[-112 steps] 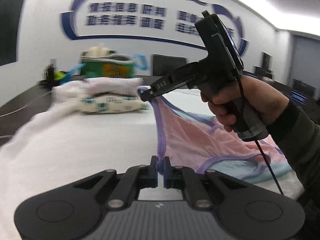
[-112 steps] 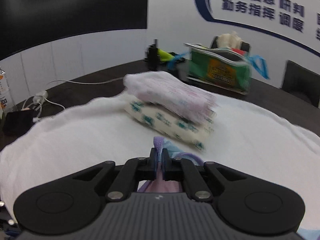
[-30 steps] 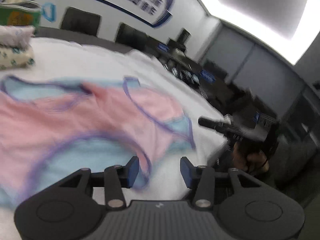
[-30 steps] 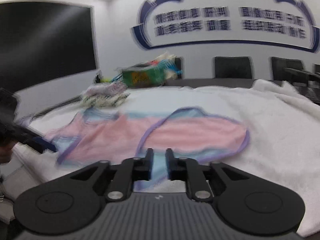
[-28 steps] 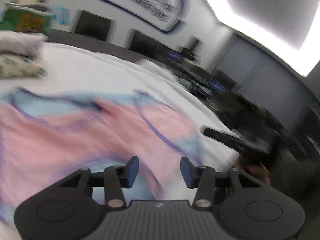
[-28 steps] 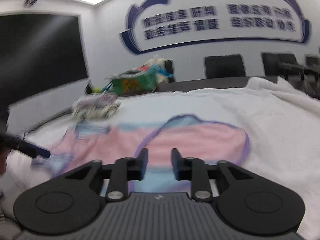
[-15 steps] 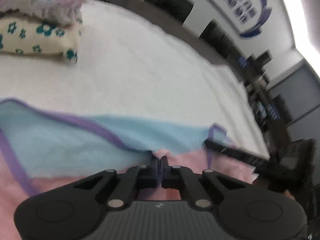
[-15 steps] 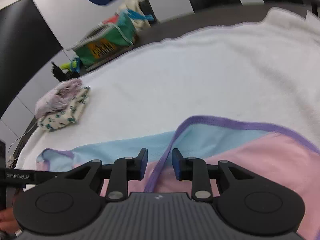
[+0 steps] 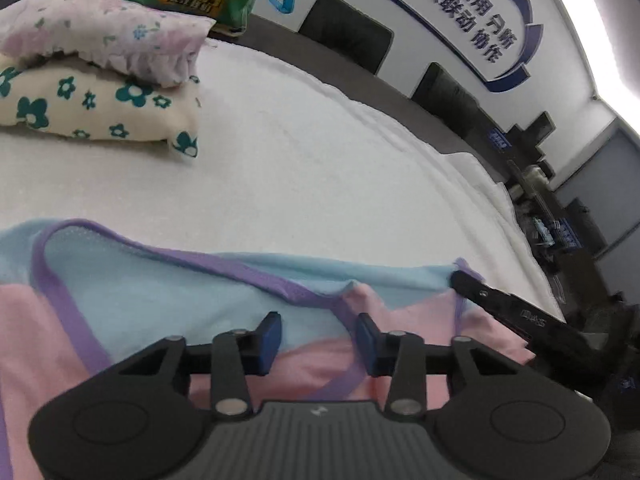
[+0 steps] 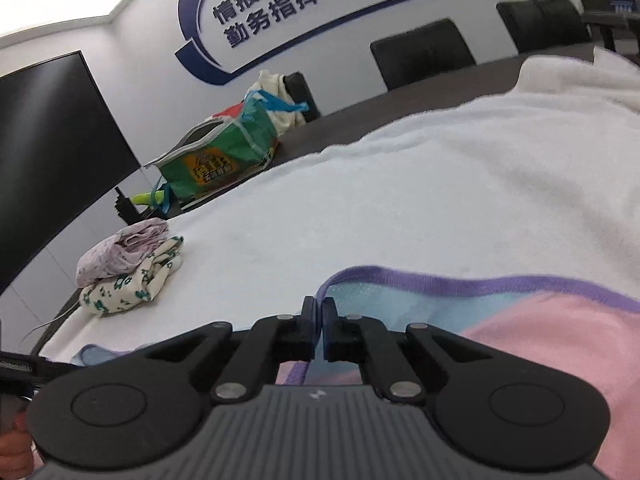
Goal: Fold clothes
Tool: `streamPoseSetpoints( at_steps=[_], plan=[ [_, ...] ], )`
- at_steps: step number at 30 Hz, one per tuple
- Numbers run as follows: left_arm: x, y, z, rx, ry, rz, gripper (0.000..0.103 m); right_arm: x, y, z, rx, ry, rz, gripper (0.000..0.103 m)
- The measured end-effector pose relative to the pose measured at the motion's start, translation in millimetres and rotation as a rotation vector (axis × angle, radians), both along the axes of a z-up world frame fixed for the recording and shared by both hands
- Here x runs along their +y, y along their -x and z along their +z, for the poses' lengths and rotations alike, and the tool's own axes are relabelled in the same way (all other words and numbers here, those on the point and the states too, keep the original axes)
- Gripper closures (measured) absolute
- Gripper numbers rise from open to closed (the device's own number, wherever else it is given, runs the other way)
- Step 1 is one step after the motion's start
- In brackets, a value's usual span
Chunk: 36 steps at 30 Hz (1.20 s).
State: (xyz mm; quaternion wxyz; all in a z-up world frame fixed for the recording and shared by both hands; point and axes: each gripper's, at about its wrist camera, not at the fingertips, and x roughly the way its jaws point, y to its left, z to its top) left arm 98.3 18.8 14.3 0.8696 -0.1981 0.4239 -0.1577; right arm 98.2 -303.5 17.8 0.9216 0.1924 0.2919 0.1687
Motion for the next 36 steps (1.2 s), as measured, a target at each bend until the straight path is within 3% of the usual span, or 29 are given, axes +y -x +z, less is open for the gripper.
streamPoseSetpoints(
  at_steps=[3, 4, 9, 10, 12, 13, 15, 17, 20, 24, 26, 27, 28, 33, 36],
  plan=[
    [-10, -7, 1, -0.026, -0.06, 0.052, 0.099, -1, -1, -2, 0.009, -0.006, 0.007, 0.1],
    [-13, -9, 2, -0.044, -0.074, 0.061, 0.103, 0, -2, -1, 0.01, -0.001, 0.008, 0.1],
    [7, -2, -3, -0.136, 0.041, 0.208, 0.103, 4, -3, 0, 0.012, 0.01, 0.01, 0.1],
    [14, 0, -6, -0.149, 0.072, 0.262, 0.1, 4, -3, 0, 0.014, 0.007, 0.01, 0.1],
    [22, 0, -10, -0.123, 0.08, 0.3, 0.082, 5, -4, -1, 0.016, 0.007, 0.01, 0.1],
    [23, 0, -11, -0.086, 0.089, 0.289, 0.077, 5, -4, -1, 0.016, 0.008, 0.009, 0.1],
    [25, 7, -8, -0.046, 0.106, 0.251, 0.076, 5, -3, -1, 0.015, 0.009, 0.004, 0.1],
    [20, 14, -2, -0.056, 0.095, 0.175, 0.075, 5, -3, -1, 0.014, 0.008, 0.002, 0.1],
    [-1, 26, 6, -0.101, 0.012, 0.064, 0.075, 5, -3, -1, 0.013, 0.01, 0.0, 0.1],
    [-33, 40, 15, -0.173, -0.107, -0.015, 0.075, 5, -3, -1, 0.012, 0.012, -0.003, 0.1],
    [-45, 41, 11, -0.155, -0.191, -0.099, 0.076, 5, -3, -1, 0.015, 0.007, -0.006, 0.1],
    [-44, 45, 8, -0.148, -0.212, -0.117, 0.082, 5, -3, -1, 0.015, 0.009, -0.005, 0.1],
    [-41, 51, 5, -0.141, -0.228, -0.13, 0.1, 5, -3, -1, 0.015, 0.01, -0.004, 0.1],
    [-24, 75, 3, -0.183, -0.304, -0.101, 0.1, 10, -3, -1, 0.015, 0.041, 0.005, 0.1],
    [-14, 58, 8, -0.145, -0.203, -0.069, 0.085, 13, -3, -1, 0.017, 0.065, 0.011, 0.1]
  ],
)
